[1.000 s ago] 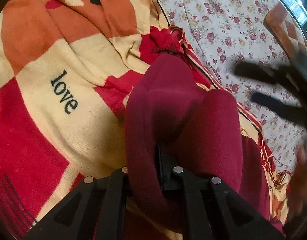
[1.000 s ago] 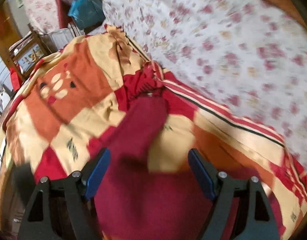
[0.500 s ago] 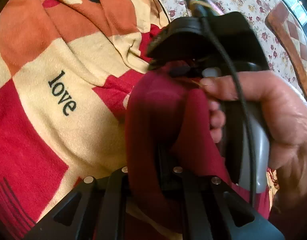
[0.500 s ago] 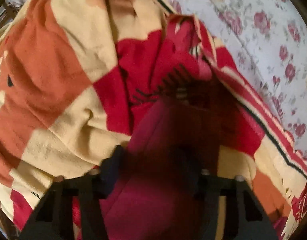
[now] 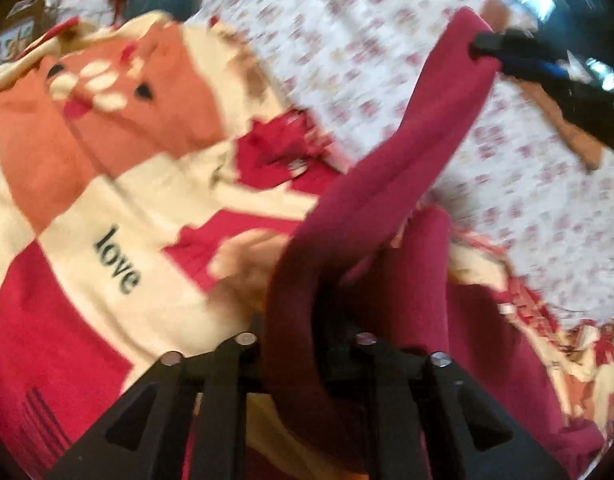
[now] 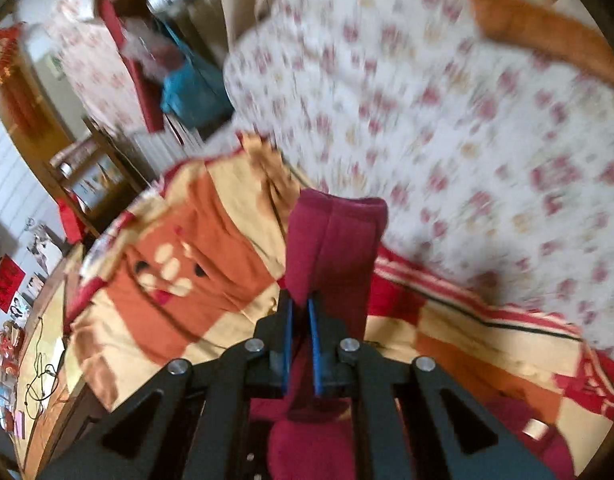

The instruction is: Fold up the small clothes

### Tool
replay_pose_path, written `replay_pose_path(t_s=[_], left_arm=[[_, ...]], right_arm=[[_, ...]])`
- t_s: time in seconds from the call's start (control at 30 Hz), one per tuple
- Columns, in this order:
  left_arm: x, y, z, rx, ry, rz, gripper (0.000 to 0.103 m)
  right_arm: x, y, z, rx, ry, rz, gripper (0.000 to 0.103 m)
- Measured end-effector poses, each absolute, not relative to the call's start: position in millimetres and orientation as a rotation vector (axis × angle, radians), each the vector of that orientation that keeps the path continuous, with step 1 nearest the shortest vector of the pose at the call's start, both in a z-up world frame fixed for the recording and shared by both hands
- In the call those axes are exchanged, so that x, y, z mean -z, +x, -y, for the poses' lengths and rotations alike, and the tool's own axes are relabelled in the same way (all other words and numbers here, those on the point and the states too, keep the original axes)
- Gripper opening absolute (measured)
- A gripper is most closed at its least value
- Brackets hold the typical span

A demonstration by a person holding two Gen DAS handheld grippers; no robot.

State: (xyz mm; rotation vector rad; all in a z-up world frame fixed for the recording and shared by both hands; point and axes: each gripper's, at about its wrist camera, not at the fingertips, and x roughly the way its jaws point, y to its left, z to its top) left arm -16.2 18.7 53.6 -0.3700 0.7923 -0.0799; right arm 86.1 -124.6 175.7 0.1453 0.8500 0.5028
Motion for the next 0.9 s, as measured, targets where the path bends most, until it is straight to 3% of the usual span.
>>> replay_pose_path(t_s=[0.3, 0.53, 0.7, 0.8, 0.87, 0.9], left_arm=[[-83, -56, -8, 0.274, -0.454, -0.695, 0.028], [-72, -98, 46, 0.326, -0.222, -0.750, 0.028], [-57, -105, 48, 0.312, -0.226, -0.816, 0.028], [-50, -103, 38, 0.246, -0.228, -0.840, 0.028], [-45, -101, 31, 0.219, -0.249, -0.854, 0.028], [-43, -100, 28, 0.212, -0.259, -0.860, 0.028]], right_arm=[[-226, -16, 260, -0.403, 0.213, -0.749, 0.008], [-159, -90, 367, -0.190, 0.263, -0.863, 0.008], [-94, -123, 413, -0.005, 0.211, -0.983, 0.008], [-79, -138, 430, 0.081, 0.203, -1.045, 0.023], [-80, -145, 441, 0.133, 0.229, -1.059, 0.039], [-86, -148, 443, 0.140, 0.240, -1.043, 0.041]])
